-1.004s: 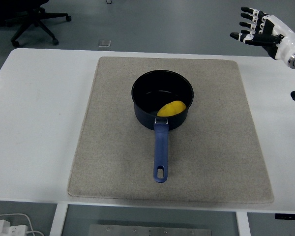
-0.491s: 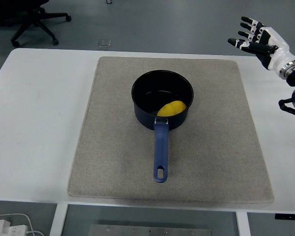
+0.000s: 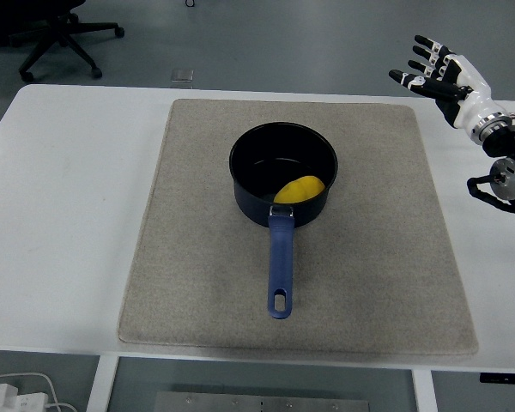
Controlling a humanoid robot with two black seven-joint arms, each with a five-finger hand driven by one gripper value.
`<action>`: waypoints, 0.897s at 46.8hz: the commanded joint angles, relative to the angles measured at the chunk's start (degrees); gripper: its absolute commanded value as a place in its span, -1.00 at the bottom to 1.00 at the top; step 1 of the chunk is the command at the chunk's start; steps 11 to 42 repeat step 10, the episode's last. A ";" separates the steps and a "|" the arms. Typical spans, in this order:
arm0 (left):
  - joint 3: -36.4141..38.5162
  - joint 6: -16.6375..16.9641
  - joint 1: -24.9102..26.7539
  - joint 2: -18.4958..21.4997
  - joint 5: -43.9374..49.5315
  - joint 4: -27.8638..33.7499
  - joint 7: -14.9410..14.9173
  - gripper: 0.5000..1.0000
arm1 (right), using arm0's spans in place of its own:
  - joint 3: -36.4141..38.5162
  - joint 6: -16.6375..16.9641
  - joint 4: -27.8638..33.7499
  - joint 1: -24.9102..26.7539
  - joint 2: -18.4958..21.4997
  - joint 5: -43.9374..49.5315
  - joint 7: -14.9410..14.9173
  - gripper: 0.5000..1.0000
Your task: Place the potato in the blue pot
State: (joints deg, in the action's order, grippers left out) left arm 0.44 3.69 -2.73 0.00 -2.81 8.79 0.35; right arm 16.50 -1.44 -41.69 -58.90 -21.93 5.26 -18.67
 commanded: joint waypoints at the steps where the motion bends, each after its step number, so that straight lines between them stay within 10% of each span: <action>1: 0.00 0.00 0.00 0.00 0.00 0.00 0.00 0.99 | 0.38 -0.05 0.38 0.37 0.13 -1.56 0.04 0.71; 42: 0.00 0.00 0.00 0.00 0.00 0.00 0.00 0.99 | 0.38 0.39 1.79 0.72 -0.04 -3.15 0.39 0.71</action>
